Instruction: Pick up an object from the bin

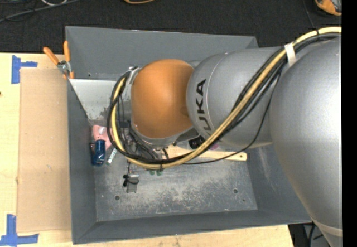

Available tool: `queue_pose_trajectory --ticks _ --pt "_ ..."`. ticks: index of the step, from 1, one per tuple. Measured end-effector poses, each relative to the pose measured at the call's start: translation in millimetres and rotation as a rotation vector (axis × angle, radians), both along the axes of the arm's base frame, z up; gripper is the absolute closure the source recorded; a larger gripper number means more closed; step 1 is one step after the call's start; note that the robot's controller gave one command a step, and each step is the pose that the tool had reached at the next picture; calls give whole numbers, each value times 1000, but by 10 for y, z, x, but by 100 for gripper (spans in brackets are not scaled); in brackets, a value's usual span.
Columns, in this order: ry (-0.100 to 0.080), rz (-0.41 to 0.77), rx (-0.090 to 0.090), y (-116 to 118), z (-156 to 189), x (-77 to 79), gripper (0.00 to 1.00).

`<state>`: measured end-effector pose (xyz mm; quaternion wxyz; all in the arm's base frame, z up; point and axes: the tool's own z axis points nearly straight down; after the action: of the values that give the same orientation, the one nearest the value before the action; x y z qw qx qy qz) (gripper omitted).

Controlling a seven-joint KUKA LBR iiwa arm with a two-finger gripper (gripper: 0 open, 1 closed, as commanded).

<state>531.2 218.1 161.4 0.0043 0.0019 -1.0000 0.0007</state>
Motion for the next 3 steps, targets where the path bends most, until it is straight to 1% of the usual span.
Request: queue_pose_trajectory --ticks 1,2,3 --pt "-7 -5 1 -13 48 18 0" --pt "-3 48 1 -703 48 -231 0" --pt "-7 38 2 -705 52 -248 0"
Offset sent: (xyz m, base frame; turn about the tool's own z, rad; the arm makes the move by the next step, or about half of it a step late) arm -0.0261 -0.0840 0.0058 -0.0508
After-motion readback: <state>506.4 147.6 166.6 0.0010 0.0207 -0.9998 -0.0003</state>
